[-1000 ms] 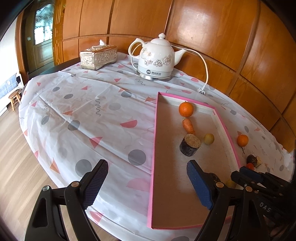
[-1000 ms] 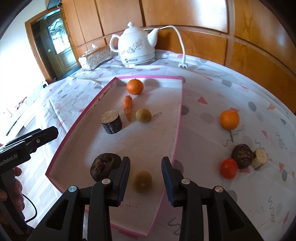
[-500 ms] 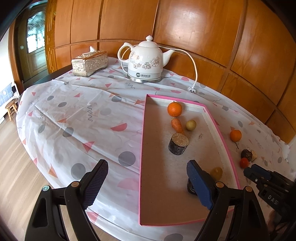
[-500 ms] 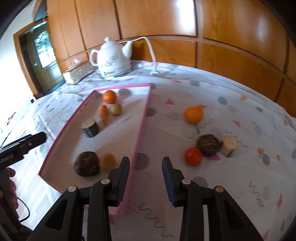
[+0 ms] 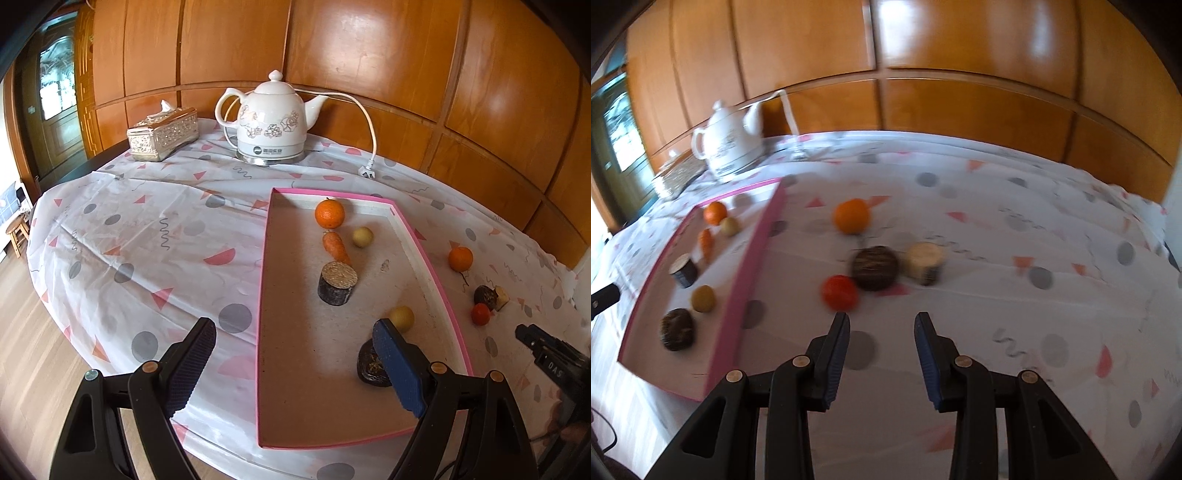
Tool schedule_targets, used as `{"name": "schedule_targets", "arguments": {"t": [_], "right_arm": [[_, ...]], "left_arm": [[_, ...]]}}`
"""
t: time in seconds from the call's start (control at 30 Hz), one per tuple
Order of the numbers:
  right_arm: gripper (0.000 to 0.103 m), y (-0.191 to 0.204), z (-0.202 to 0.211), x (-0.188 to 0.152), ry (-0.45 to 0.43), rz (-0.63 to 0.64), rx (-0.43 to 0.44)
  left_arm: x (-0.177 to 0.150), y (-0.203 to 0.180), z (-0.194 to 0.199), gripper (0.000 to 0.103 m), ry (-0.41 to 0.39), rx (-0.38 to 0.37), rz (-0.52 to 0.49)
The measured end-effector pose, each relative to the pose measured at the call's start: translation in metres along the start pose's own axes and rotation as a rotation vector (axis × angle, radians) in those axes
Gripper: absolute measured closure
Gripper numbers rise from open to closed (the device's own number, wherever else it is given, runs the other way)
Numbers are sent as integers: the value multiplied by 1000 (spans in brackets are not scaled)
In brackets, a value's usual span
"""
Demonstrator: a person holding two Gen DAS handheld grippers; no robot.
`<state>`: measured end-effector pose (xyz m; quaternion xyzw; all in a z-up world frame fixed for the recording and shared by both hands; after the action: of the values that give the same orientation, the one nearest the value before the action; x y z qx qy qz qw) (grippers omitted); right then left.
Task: Organize fruits
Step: 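Move the left tool toward the mandarin orange beside the tray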
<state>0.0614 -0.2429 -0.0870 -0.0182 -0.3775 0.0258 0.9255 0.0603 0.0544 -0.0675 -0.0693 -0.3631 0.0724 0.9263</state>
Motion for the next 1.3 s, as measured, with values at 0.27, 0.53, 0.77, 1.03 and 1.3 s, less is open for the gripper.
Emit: {"name": "schedule_targets", "arguments": {"t": [0.27, 0.53, 0.77, 1.03, 1.3], "right_arm": [[66, -45, 1, -13, 3, -86, -88], [66, -77, 2, -25, 10, -153, -148], [66, -106, 7, -36, 9, -220, -198], [66, -136, 11, -47, 13, -286, -257], [66, -151, 10, -53, 14, -309, -295]], "left_arm": [[0, -12, -2, 16, 8, -6, -47], [1, -33, -9, 16, 33, -28, -119], [10, -57, -16, 16, 49, -73, -162], [23, -103, -27, 17, 68, -156, -249], [31, -152, -52, 26, 125, -222, -316]]}}
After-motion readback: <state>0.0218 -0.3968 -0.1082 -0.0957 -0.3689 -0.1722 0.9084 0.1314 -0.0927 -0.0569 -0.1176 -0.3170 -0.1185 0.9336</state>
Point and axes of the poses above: each gripper's, at about its wrist camera, not at the fingertips, and z roughly against the way its jaws point, y to its left, x to its top, the point moved 6 cm from there along -z, roughly the way its jaws point, and after that the axes turned 6 degrees about z, right-handed, at the moved point
